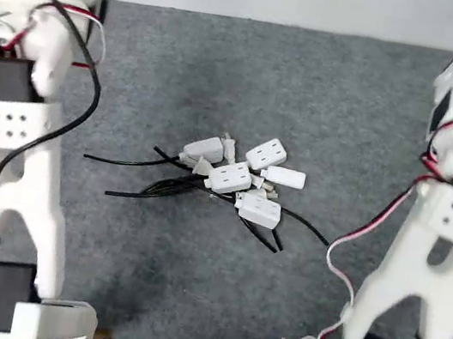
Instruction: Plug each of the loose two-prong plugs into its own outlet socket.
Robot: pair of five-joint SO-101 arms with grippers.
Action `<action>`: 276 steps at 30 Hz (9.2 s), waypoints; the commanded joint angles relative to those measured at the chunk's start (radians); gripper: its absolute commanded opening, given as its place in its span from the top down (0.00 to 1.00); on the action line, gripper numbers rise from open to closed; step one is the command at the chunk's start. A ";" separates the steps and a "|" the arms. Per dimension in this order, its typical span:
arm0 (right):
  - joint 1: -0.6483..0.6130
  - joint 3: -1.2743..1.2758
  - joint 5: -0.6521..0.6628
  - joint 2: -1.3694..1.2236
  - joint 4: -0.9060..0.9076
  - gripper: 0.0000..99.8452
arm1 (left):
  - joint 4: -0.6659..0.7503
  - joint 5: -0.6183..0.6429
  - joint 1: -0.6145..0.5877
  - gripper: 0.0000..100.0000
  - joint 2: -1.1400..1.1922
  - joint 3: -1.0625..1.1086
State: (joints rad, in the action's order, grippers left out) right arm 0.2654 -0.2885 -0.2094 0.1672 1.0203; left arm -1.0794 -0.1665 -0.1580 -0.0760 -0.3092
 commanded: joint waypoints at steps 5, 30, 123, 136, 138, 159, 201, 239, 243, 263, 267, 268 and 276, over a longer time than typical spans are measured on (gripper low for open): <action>-0.084 -0.040 -0.120 -0.156 0.458 0.70 | -0.321 0.000 0.009 0.83 0.080 -0.031; -0.229 0.012 0.132 -0.802 0.622 0.70 | -0.486 -0.218 0.399 0.84 0.334 0.085; -0.035 -0.028 0.066 -0.892 0.496 0.70 | -0.574 -0.292 0.687 0.81 0.779 -0.300; -0.035 -0.028 0.066 -0.892 0.496 0.70 | -0.374 -0.344 0.569 0.68 0.845 -0.254; -0.036 -0.028 0.066 -0.892 0.496 0.70 | -0.368 -0.344 0.569 0.68 0.847 -0.248; -0.036 -0.028 0.066 -0.892 0.495 0.70 | -0.605 -0.434 0.620 0.99 0.720 -0.298; -0.033 -0.028 0.068 -0.892 0.487 0.70 | -0.605 -0.585 0.572 0.98 -0.265 0.444; -0.352 -0.069 0.422 -0.622 0.779 0.76 | 0.144 -0.058 -0.012 0.99 -1.183 1.713; -0.443 0.026 0.506 -0.501 0.779 0.76 | 0.227 -0.060 -0.017 0.99 -1.227 1.776; -0.707 0.562 0.721 -0.248 0.555 0.76 | 0.278 -0.057 -0.114 0.98 -1.297 1.813; -0.760 0.568 0.721 -0.248 0.541 0.76 | 0.284 -0.055 -0.198 0.98 -1.297 1.793; -0.788 0.568 0.713 -0.248 0.542 0.76 | 0.292 -0.054 -0.218 0.98 -1.297 1.793; -0.886 0.595 0.643 -0.249 0.463 0.76 | 0.450 -0.063 -0.304 0.98 -1.297 1.877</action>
State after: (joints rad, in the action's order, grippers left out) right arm -0.6168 0.2900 0.4595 -0.1212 1.5328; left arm -0.7035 -0.2294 -0.4388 -1.3617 1.5612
